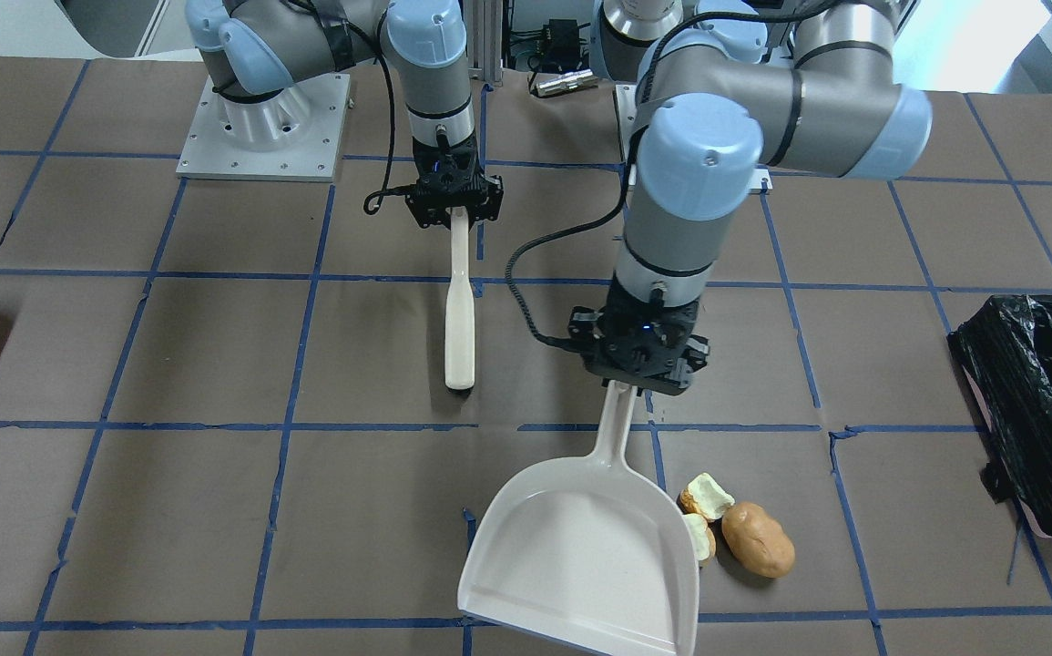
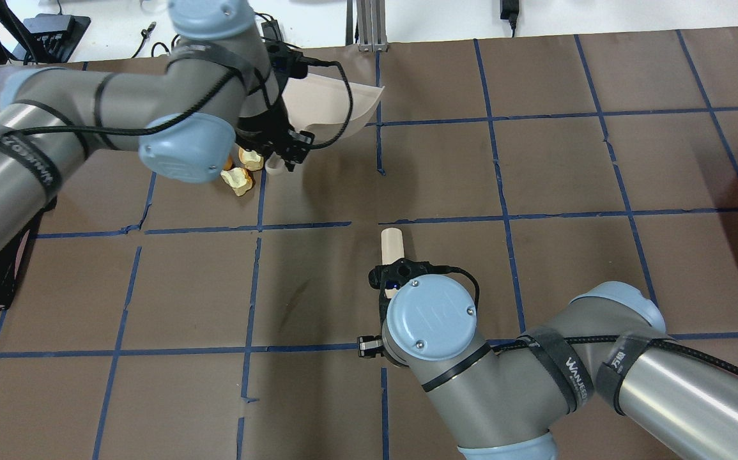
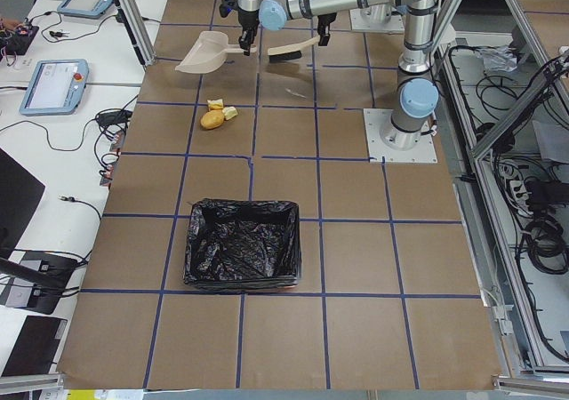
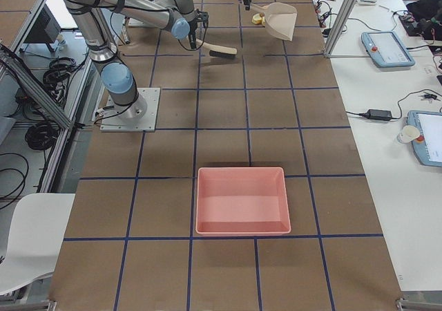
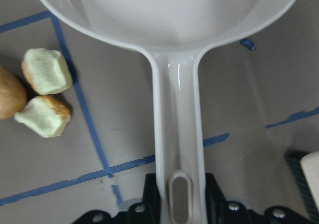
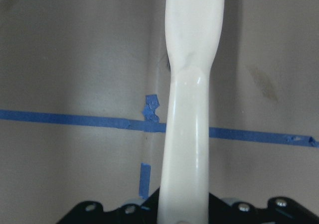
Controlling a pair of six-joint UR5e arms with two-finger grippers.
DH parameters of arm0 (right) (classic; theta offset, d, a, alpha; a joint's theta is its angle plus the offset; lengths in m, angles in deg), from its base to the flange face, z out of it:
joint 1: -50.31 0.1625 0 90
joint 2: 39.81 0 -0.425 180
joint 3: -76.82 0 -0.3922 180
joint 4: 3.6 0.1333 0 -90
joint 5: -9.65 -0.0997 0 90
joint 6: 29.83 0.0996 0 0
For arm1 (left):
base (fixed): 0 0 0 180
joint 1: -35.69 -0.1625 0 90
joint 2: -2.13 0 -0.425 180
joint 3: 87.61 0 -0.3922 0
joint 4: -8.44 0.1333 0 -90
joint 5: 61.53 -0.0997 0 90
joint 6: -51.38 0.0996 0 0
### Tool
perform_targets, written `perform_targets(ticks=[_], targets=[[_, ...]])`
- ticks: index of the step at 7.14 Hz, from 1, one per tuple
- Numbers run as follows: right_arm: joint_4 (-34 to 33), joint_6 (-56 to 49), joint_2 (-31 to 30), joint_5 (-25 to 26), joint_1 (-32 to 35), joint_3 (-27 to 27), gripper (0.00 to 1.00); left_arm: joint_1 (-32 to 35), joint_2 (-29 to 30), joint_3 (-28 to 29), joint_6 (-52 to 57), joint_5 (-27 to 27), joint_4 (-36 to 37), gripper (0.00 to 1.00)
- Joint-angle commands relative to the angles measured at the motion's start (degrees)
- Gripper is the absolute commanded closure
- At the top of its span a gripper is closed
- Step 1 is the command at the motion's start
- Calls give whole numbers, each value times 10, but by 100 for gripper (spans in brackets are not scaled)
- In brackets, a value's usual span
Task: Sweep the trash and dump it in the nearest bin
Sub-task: 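Carry dustpan with left gripper and set it beside the bread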
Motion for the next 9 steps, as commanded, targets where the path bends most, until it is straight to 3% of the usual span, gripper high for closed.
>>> perform_targets(ticks=[1, 2, 6, 9], targets=[[40, 8, -2, -1, 3, 1, 14, -107, -46, -3, 185, -4, -64, 95], [42, 8, -3, 2, 4, -1, 1, -144, -63, -10, 281, -21, -69, 95], [54, 7, -2, 0, 4, -1, 0, -313, -70, -30, 620, -19, -68, 96], [56, -53, -2, 4, -13, 4, 0, -352, -59, -32, 658, -13, -65, 96]])
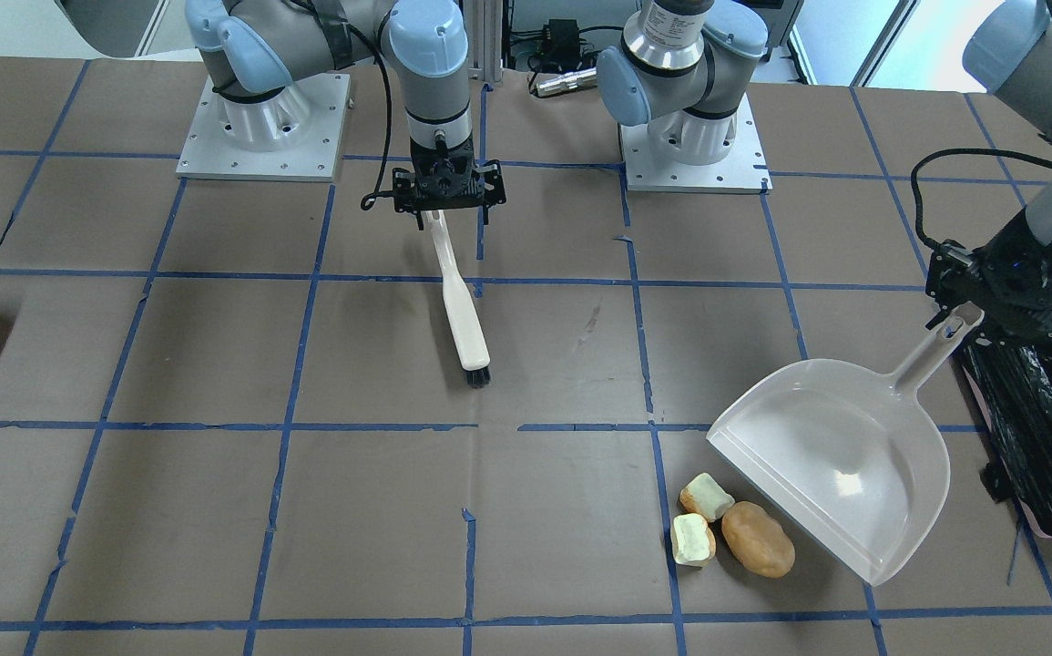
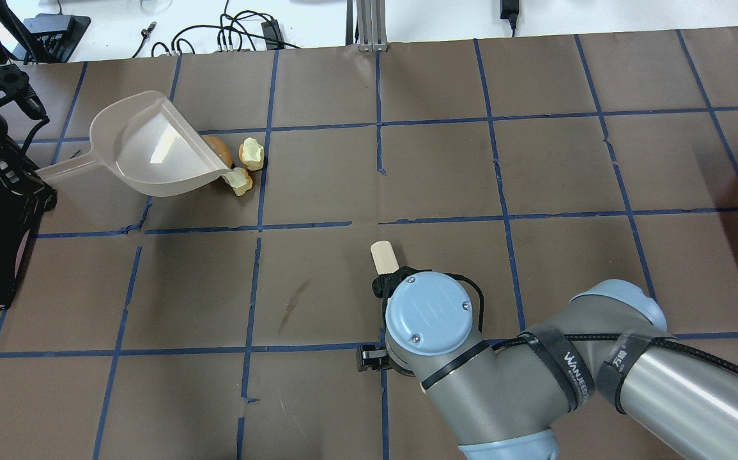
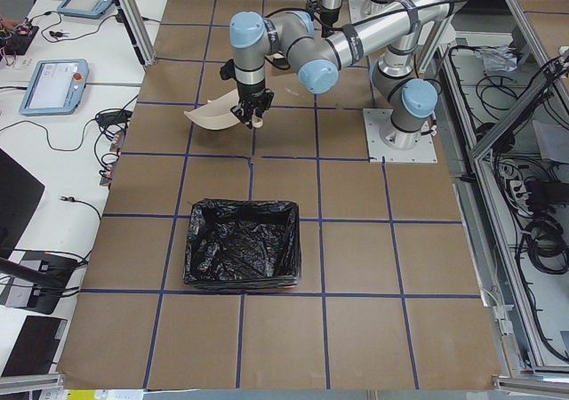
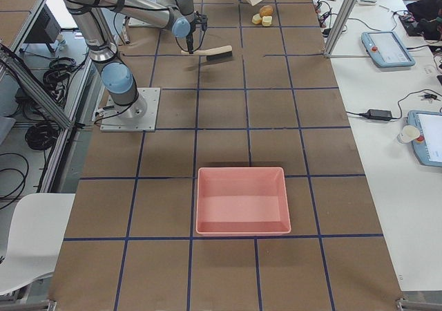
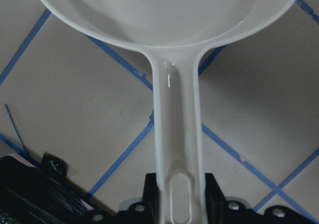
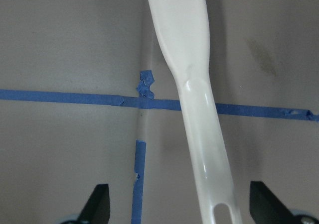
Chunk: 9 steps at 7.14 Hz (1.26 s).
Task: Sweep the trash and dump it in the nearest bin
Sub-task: 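Carry dustpan with left gripper and set it beside the bread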
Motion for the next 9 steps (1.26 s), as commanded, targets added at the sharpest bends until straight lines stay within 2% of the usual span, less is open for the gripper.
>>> perform_targets(ticks=[1, 3, 5, 9], targets=[[7, -59, -1, 3, -18, 2, 0, -12, 7, -7, 10, 5, 1, 96], [8, -107, -1, 3, -24, 1, 0, -36, 9, -21, 47, 12, 5, 96], [6, -143, -1, 4, -23, 1, 0, -52, 13, -20, 159, 12, 5, 98], [5, -144, -1, 14, -15, -19, 1, -69, 78, -1, 225, 15, 82, 98]])
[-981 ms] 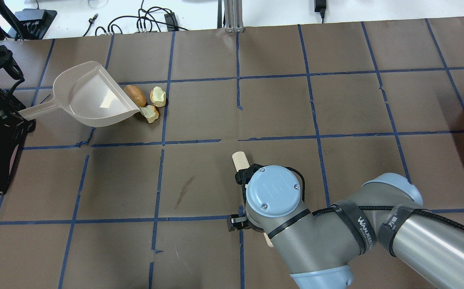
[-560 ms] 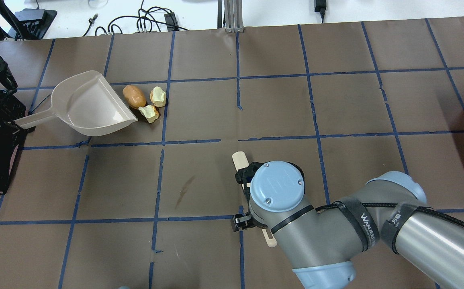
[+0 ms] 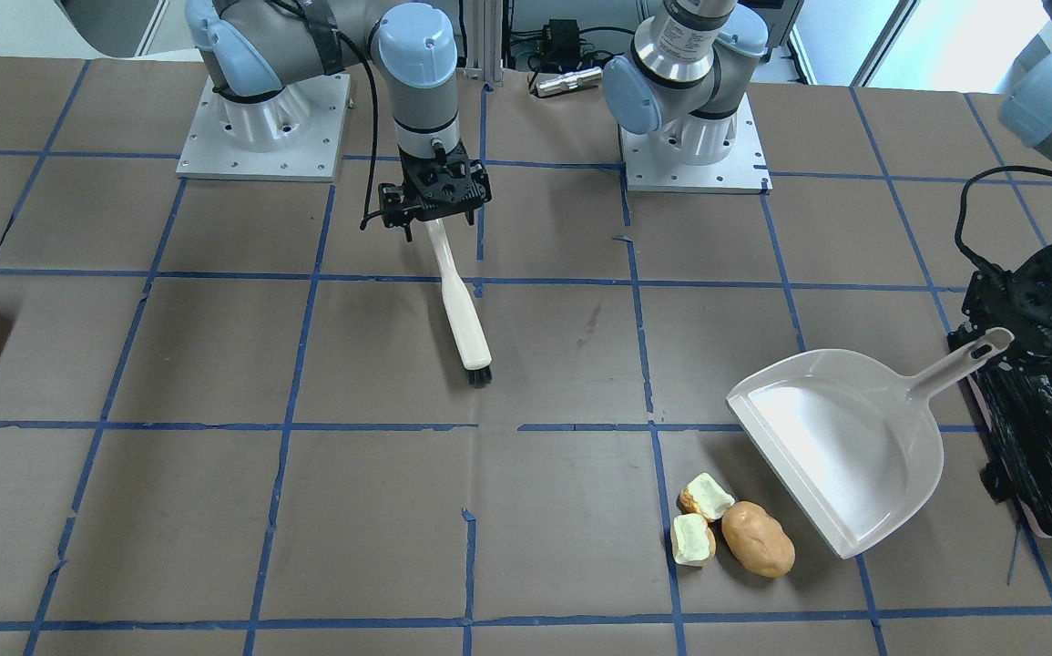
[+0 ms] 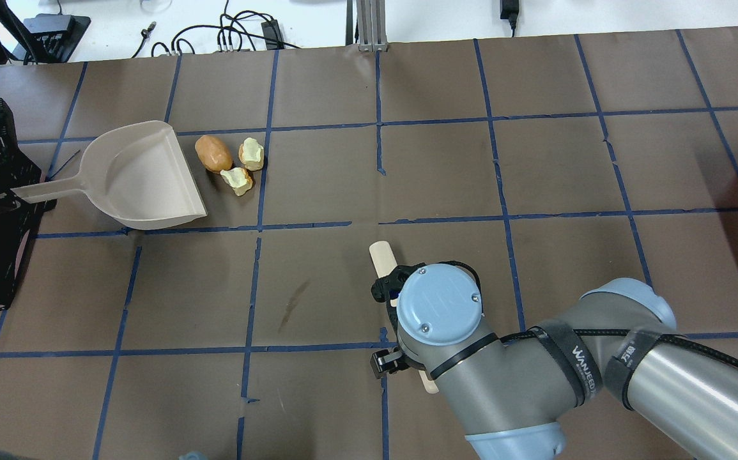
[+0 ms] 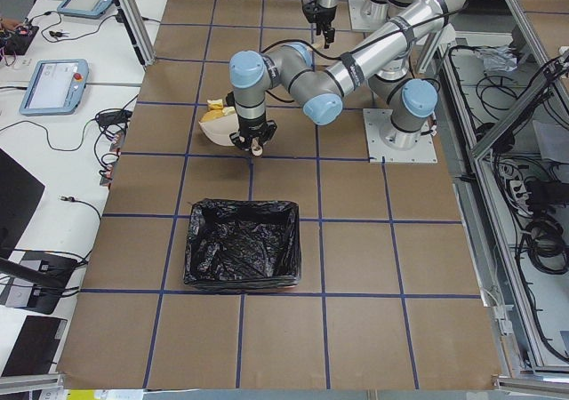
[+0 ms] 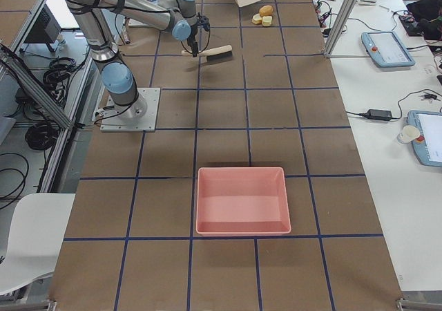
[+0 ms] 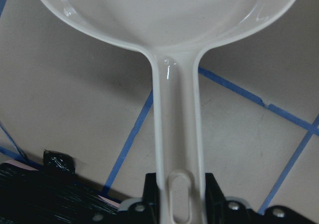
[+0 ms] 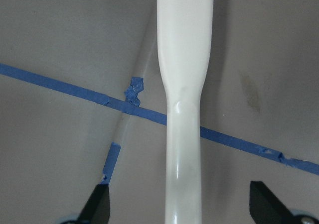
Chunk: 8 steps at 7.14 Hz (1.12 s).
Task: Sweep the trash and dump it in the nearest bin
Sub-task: 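Carry dustpan with left gripper and set it beside the bread, then lift brush with right gripper and move it behind the bread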
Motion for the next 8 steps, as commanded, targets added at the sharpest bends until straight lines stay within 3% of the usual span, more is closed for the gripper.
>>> perform_targets(ticks=[1, 3, 5, 8], targets=[[-9, 10, -1, 0, 0, -11, 2, -9, 20, 3, 10, 1, 20, 98], [-9, 15, -6, -1, -1, -11, 4, -9, 23, -6, 10, 1, 20, 98], [-9, 20, -5, -1, -1, -11, 32, -9, 29, 0, 18, -3, 20, 98], [-13, 19, -5, -7, -3, -10, 57, -10, 54, 7, 35, -5, 37, 98]])
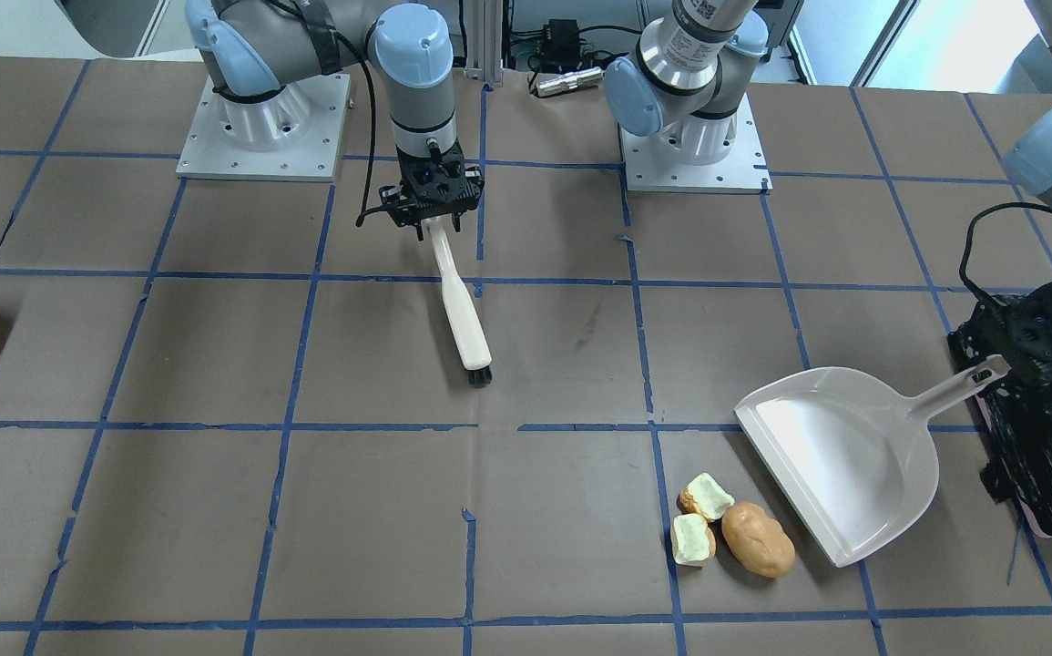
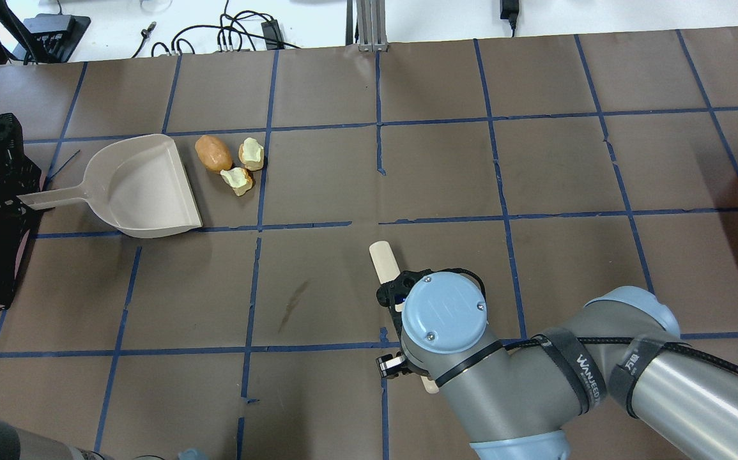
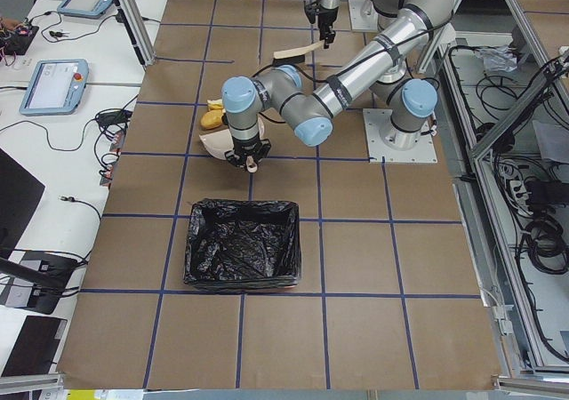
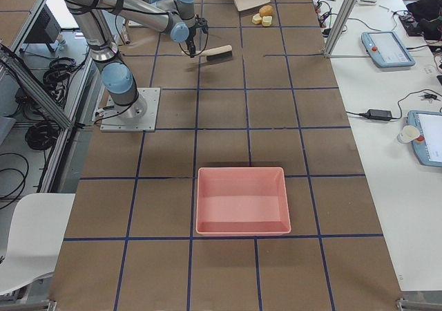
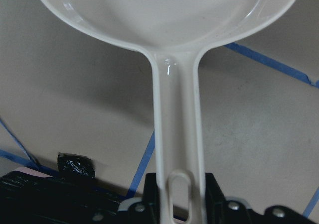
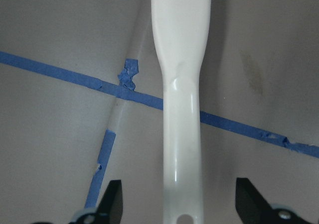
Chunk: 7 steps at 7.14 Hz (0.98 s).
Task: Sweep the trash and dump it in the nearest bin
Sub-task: 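Lift brush with right gripper and move it behind the bread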
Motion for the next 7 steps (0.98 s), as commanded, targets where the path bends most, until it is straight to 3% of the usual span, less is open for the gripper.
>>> perform_targets(ticks=[1, 2, 5, 7], targets=[[-1, 0, 0, -3, -2, 1, 75, 1, 13, 5, 8, -1, 10, 98], [0, 0, 0, -3, -2, 2, 90, 1, 23, 10, 18, -1, 10, 98], [-3, 1, 0, -3, -5, 26, 96, 1, 29, 14, 31, 0, 7, 98], [12, 0, 5, -6, -12, 95, 96, 1, 34, 17, 32, -1, 5, 97]])
